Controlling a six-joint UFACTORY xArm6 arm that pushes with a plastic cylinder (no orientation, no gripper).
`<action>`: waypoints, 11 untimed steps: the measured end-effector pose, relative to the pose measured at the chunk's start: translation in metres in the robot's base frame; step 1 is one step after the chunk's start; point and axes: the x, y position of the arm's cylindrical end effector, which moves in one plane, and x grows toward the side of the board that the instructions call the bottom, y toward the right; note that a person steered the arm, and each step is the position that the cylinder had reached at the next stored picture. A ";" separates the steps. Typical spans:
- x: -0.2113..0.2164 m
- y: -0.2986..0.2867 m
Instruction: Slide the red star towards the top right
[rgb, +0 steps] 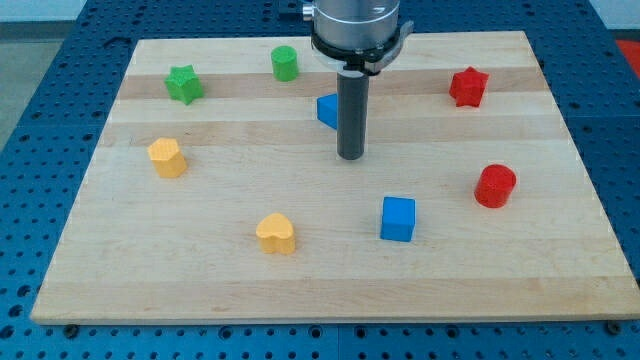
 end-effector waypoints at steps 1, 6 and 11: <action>0.000 -0.038; -0.029 0.175; -0.106 0.149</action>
